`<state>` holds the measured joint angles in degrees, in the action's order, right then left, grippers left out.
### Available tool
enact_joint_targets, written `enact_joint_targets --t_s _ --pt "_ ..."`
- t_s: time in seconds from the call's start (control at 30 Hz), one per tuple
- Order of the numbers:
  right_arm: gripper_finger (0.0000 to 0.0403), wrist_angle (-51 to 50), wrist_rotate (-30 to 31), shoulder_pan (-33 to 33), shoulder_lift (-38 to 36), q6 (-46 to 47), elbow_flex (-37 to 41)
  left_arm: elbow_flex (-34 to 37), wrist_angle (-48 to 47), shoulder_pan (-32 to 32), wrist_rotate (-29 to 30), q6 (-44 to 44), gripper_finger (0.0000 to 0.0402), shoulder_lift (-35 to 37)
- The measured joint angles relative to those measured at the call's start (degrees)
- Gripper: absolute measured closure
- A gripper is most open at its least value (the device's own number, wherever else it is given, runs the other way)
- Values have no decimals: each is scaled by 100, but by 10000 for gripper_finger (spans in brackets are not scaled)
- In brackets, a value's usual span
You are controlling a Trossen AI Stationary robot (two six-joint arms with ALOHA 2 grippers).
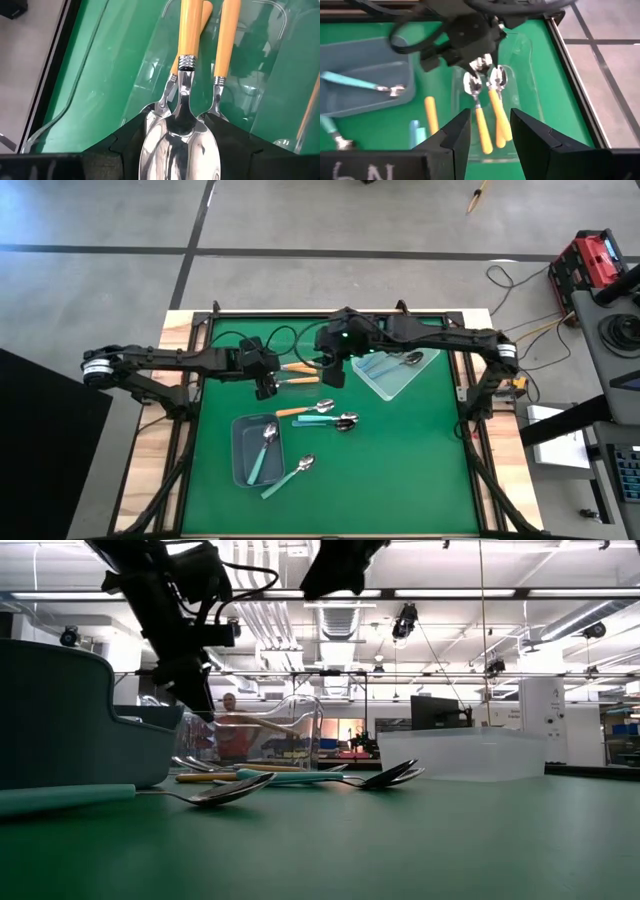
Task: Sort silverware by color (type)
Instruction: Put the orange spoon into the transparent bin
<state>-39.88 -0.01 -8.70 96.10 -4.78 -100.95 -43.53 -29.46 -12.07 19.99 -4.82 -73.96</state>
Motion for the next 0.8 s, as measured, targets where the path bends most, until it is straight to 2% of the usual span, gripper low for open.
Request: enact_joint_targets --t_s 0.3,0.57,0.8 --pt "281 -471 45 370 -571 380 296 11 -69 -23 29 171 224 -259" --pt "277 -169 816 811 -1199 688 1075 9 -39 -33 111 262 223 -501" --pt "279 232 1074 1033 -1618 1006 1730 7 -41 -34 255 262 223 -545"
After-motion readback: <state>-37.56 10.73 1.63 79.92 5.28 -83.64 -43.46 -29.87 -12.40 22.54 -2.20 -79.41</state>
